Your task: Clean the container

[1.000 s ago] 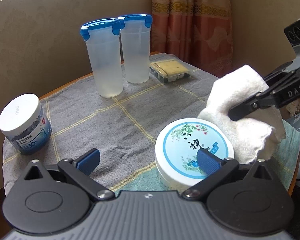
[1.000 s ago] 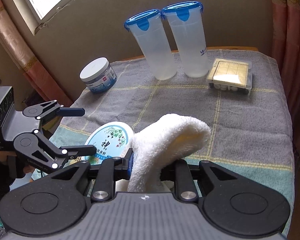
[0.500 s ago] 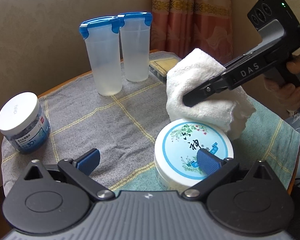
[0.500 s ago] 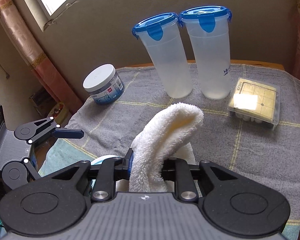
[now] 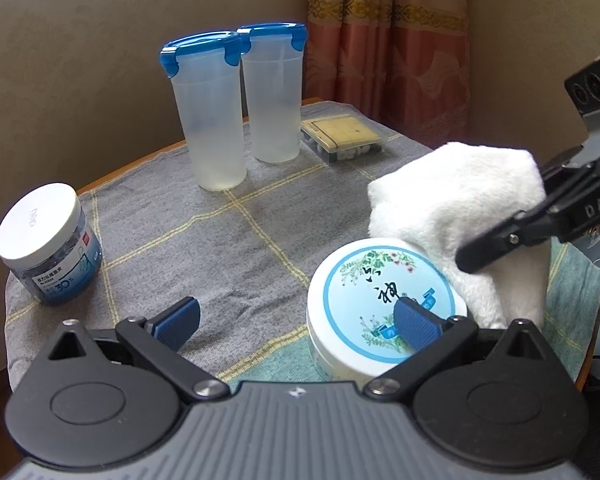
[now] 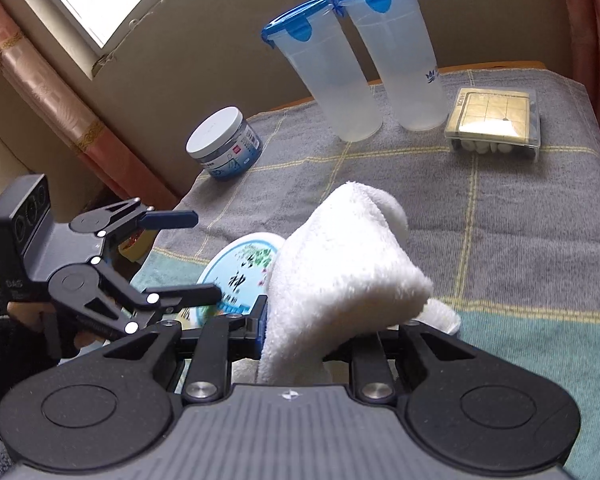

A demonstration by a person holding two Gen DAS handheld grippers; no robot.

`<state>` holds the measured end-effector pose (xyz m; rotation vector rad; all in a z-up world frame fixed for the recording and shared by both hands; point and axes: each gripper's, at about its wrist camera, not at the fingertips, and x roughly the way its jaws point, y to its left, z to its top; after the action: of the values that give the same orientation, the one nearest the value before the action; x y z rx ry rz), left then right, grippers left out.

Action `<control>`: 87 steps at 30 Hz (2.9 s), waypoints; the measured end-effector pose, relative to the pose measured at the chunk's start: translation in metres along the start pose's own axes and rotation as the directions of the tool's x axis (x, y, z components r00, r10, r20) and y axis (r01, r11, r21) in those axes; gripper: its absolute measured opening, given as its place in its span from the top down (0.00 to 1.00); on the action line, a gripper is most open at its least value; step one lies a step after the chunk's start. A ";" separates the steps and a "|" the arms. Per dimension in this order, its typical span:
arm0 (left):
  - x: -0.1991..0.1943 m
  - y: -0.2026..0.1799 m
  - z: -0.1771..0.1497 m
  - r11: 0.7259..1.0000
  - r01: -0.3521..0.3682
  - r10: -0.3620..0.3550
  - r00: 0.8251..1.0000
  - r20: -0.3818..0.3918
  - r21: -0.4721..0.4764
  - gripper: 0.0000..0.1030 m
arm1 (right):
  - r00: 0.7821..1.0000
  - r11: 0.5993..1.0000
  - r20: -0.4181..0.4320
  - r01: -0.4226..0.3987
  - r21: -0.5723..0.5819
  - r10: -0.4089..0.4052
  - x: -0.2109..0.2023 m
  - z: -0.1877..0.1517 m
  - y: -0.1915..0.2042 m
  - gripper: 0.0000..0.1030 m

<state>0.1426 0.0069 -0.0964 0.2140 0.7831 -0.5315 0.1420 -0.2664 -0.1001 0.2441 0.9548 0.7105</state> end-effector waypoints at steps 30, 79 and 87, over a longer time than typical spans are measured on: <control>0.025 -0.058 0.000 0.996 -0.039 0.039 0.999 -0.002 -0.079 0.00 | 0.967 0.995 0.235 0.098 0.009 -0.097 -0.097 -0.042 0.007 0.84; 0.008 -0.051 -0.023 0.876 0.289 -0.282 0.956 -0.075 0.385 0.05 | 0.940 0.854 0.199 0.336 -0.397 -0.277 -0.067 -0.030 0.051 0.83; 0.011 -0.049 -0.017 0.810 0.360 -0.342 0.931 -0.126 0.463 0.05 | 0.959 0.893 0.147 0.281 -0.351 -0.244 -0.071 -0.024 0.045 0.83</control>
<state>0.1128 -0.0324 -0.1162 0.5476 0.7179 -1.0818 0.0761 -0.2816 -0.0450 -0.1799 0.7231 0.6070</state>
